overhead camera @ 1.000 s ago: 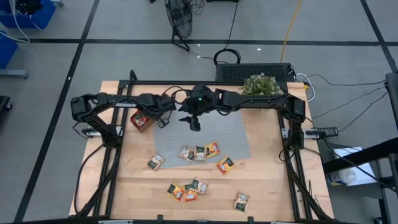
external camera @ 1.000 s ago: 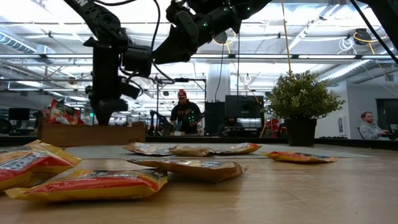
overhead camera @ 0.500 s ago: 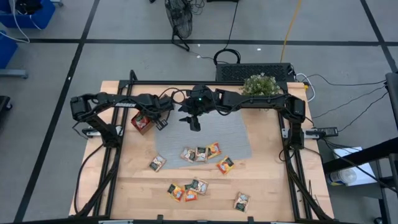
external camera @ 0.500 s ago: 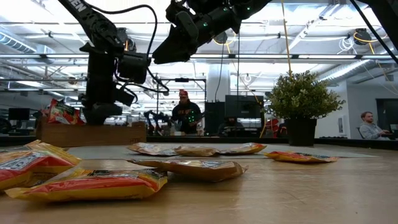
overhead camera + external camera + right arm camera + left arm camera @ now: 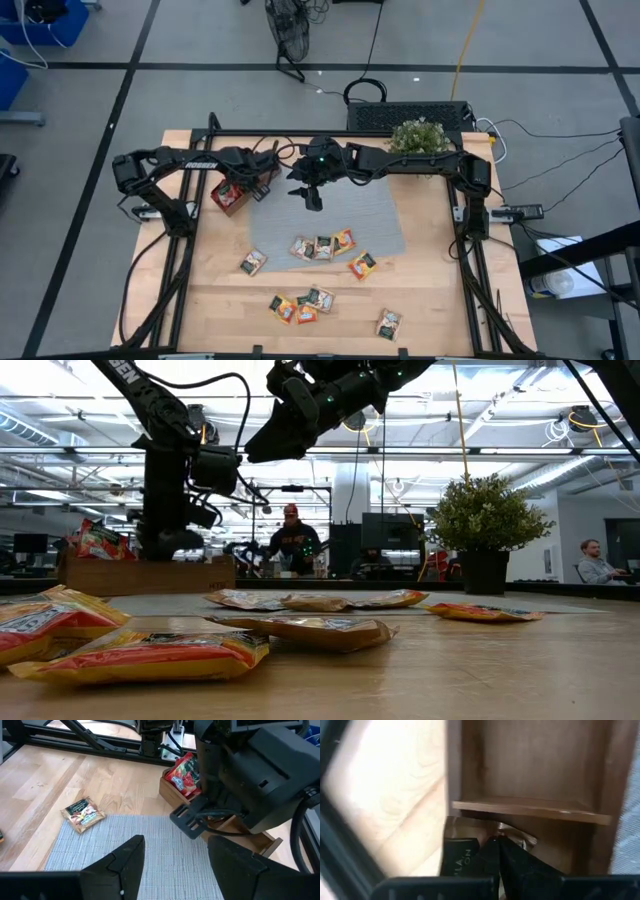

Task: Pick & Place Tea
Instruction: Put the brown tea bag into the middle section of the wooden organizer

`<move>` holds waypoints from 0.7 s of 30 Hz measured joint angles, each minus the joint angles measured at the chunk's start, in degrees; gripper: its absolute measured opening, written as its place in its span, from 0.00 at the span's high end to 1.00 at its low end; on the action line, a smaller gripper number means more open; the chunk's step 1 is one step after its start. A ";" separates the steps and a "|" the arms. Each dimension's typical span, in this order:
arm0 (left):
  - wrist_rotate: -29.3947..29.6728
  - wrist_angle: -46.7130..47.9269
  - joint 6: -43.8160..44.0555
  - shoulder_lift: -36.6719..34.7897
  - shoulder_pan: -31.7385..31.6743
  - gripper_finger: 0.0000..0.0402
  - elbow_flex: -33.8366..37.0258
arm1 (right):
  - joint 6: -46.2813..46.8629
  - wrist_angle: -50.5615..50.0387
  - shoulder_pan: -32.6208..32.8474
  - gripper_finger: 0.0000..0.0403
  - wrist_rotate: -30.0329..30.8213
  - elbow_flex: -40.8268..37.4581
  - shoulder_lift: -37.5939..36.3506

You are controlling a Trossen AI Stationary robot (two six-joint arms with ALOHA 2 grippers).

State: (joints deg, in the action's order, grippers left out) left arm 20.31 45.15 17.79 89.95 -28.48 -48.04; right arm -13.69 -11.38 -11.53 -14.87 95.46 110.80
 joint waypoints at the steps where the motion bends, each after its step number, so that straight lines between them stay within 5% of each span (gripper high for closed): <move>1: 1.39 0.23 0.52 0.00 0.05 0.98 -0.02 | 0.00 0.02 0.00 0.50 0.00 0.00 0.00; 6: 7.63 1.68 2.89 0.04 0.02 0.98 -0.01 | 0.00 0.00 0.00 0.50 0.00 0.00 0.00; 21: 11.95 2.72 0.49 0.04 3.60 0.97 -0.26 | 0.57 0.22 0.00 0.50 0.00 0.00 0.00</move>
State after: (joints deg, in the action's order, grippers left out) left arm 32.26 47.87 18.28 90.00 -24.88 -48.30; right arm -13.13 -11.16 -11.53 -14.87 95.46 110.80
